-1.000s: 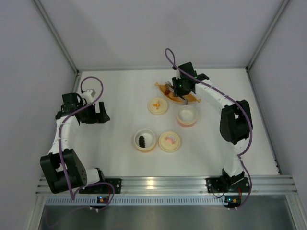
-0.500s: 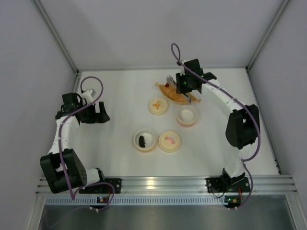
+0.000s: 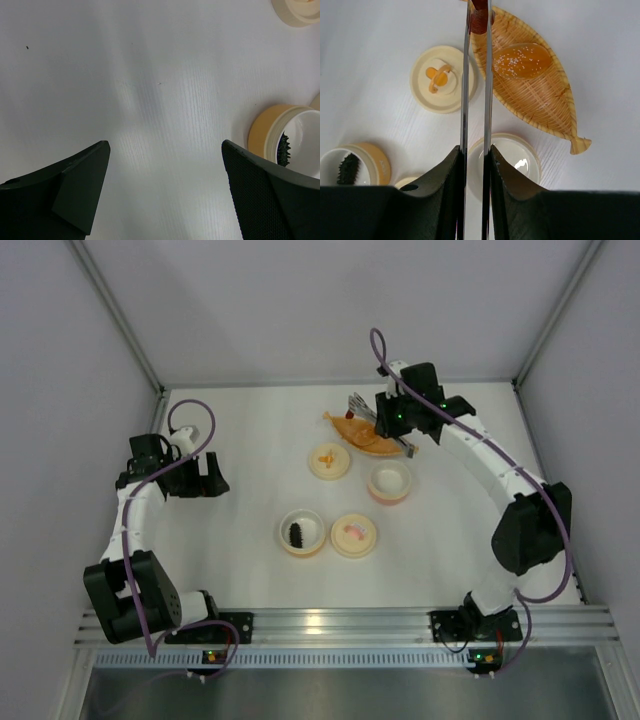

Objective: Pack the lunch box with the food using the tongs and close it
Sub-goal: Pick up the fake food from the plate, then place the fake food in the packing box.

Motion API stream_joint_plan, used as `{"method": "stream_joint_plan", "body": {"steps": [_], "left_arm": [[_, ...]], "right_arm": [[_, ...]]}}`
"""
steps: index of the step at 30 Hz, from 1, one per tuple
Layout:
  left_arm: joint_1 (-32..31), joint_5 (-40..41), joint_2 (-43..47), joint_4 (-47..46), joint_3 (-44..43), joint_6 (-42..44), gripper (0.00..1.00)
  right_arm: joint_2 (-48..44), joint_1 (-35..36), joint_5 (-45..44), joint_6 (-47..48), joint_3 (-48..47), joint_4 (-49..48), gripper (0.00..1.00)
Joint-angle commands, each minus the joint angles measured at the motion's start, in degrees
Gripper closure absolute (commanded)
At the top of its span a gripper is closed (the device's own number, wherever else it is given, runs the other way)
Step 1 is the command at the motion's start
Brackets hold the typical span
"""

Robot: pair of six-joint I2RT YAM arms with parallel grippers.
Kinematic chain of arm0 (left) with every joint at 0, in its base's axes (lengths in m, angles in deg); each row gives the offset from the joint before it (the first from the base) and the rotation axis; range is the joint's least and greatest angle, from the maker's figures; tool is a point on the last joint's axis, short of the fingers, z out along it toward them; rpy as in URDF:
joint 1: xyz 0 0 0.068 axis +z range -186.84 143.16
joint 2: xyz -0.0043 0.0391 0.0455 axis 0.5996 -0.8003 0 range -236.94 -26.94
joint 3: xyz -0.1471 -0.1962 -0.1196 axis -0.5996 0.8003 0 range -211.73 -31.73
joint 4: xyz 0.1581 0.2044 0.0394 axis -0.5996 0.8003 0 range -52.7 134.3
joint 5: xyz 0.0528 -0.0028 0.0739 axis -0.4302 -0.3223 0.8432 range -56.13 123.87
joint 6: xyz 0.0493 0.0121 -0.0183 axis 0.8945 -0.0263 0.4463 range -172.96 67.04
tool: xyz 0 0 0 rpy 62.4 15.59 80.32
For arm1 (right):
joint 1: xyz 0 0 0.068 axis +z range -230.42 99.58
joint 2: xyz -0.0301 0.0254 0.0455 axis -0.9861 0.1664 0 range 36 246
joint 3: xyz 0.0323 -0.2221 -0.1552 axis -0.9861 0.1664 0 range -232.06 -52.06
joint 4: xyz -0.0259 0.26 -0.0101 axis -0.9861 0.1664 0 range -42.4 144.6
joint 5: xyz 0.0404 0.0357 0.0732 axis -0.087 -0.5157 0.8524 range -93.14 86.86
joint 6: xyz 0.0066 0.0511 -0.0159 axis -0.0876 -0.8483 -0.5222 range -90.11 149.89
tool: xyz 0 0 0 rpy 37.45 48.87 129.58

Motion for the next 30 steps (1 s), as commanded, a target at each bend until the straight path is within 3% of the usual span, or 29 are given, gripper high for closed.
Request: {"method": "stream_joint_plan", "body": {"steps": [1, 7, 15, 22, 30], "left_arm": [[0.5, -1.6, 1.0, -0.8, -0.8, -0.2, 0.02], [0.4, -1.5, 1.2, -0.2, -1.1, -0.3, 0.02], [0.5, -1.9, 1.2, -0.2, -0.8, -1.3, 0.02], [0.4, -1.1, 1.2, -0.1, -1.2, -0.9, 0.02], [0.4, -1.1, 1.3, 0.0, -0.5, -0.9, 0.02]], "right_arm": [[-7.0, -0.7, 4.3, 3.3, 0.6, 0.8, 1.00], [-13.3, -0.3, 11.5, 6.4, 3.7, 5.0, 1.00], [-17.6, 5.5, 17.7, 11.0, 6.7, 12.2, 1.00], [-18.8, 11.4, 19.6, 15.0, 8.0, 19.8, 1.00], [-20.2, 16.0, 20.2, 16.7, 12.3, 21.4, 1.00]]}}
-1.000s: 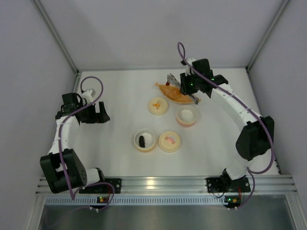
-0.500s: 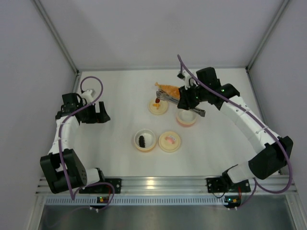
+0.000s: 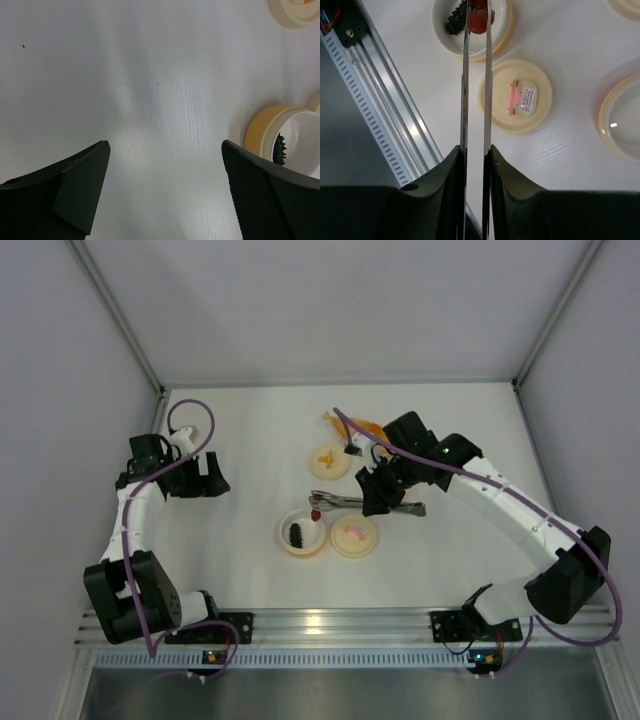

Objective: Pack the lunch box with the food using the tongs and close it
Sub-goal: Place the fake food in the packing box.

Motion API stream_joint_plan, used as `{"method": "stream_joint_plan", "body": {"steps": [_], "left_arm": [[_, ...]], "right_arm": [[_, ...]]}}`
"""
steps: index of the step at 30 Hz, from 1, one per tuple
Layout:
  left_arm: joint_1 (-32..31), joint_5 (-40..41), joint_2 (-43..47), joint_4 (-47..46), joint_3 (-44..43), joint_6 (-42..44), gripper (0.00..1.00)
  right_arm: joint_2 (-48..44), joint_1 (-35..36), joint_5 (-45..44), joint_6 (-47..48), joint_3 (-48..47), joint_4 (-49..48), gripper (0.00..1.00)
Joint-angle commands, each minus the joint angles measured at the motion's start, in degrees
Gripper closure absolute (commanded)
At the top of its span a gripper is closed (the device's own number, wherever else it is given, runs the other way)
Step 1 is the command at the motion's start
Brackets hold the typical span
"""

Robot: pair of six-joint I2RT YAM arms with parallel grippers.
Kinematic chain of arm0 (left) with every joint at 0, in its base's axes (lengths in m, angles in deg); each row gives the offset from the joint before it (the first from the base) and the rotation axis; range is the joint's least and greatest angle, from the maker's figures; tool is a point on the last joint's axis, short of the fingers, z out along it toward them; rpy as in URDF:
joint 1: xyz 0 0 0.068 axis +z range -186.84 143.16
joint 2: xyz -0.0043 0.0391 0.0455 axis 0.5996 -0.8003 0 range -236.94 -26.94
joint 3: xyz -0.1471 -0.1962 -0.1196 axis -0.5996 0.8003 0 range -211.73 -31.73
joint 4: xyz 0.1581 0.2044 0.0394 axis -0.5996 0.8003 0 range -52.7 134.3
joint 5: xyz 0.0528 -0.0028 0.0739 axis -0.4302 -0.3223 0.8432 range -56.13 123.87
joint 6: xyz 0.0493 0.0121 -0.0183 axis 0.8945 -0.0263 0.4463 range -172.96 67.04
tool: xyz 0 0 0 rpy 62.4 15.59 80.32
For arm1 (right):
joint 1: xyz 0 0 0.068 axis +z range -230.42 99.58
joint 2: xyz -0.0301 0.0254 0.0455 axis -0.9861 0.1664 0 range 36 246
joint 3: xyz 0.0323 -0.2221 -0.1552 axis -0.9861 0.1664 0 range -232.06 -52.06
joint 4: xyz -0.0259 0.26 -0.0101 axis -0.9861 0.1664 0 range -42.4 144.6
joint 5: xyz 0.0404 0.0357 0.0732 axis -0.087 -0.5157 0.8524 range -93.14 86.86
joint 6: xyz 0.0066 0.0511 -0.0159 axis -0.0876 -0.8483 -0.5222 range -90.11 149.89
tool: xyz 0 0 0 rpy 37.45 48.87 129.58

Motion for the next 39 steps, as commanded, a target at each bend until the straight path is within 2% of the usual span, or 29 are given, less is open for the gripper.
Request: {"method": "stream_joint_plan", "body": {"steps": [1, 10, 28, 32, 34, 36, 39], "left_arm": [[0.5, -0.6, 1.3, 0.0, -0.4, 0.0, 0.02], [0.5, -0.3, 1.5, 0.2, -0.5, 0.3, 0.02], [0.4, 0.1, 1.5, 0.1, 0.2, 1.0, 0.02], [0.4, -0.2, 1.4, 0.1, 0.1, 1.0, 0.02], [0.5, -0.2, 1.5, 0.2, 0.2, 0.9, 0.02], [0.4, -0.2, 1.5, 0.2, 0.1, 1.1, 0.02], [0.4, 0.0, 1.6, 0.2, 0.1, 1.2, 0.02]], "right_arm": [[-2.0, 3.0, 1.8, 1.9, 0.1, 1.4, 1.00], [2.0, 8.3, 0.2, 2.3, -0.9, 2.1, 1.00], [10.9, 9.4, -2.2, 2.2, -4.6, 3.2, 1.00], [11.9, 9.5, -3.1, 2.0, -5.3, 3.1, 0.84], [12.1, 9.5, -3.5, 1.8, -5.7, 2.6, 0.80], [12.2, 9.5, -3.9, 1.3, -6.0, 2.1, 0.71], [12.1, 9.6, -4.4, 0.8, -6.5, 1.8, 0.63]]}}
